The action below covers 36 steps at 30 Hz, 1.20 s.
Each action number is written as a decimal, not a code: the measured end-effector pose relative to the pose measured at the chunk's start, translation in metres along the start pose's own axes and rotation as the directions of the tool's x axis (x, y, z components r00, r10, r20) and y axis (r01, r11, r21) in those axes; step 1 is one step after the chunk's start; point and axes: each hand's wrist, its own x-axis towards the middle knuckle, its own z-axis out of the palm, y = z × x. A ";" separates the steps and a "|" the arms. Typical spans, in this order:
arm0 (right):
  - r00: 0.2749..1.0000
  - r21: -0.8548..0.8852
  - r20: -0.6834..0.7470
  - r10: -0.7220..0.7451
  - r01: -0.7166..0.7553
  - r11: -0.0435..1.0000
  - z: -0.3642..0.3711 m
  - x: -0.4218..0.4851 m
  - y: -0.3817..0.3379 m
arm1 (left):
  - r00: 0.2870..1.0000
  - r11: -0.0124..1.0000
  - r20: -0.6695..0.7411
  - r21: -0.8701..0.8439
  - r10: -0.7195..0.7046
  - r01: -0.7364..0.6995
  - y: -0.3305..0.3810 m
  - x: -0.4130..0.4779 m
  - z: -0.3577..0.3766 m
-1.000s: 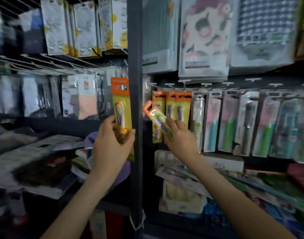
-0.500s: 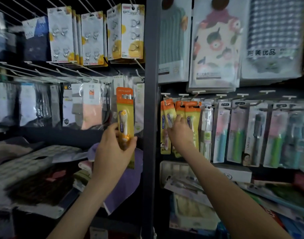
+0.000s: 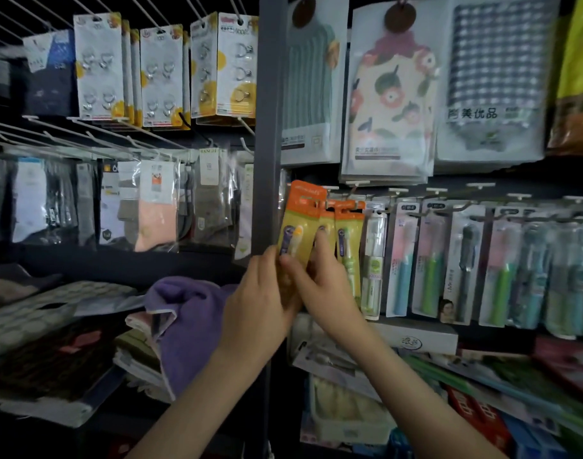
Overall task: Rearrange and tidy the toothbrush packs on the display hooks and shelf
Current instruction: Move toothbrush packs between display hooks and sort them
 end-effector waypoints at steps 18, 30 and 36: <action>0.991 -0.484 0.017 0.135 -0.110 0.868 -0.055 0.052 0.067 | 0.989 0.939 -0.043 0.322 0.145 -0.124 -0.025 0.041 0.048; 0.942 -0.582 -0.159 0.297 -0.332 0.742 -0.025 0.069 0.101 | 0.979 0.945 -0.081 0.288 0.184 -0.154 -0.030 0.041 0.054; 0.953 -0.725 -0.152 0.264 -0.289 0.625 -0.034 0.052 0.097 | 0.981 0.900 -0.078 0.415 0.179 -0.131 -0.016 0.035 0.054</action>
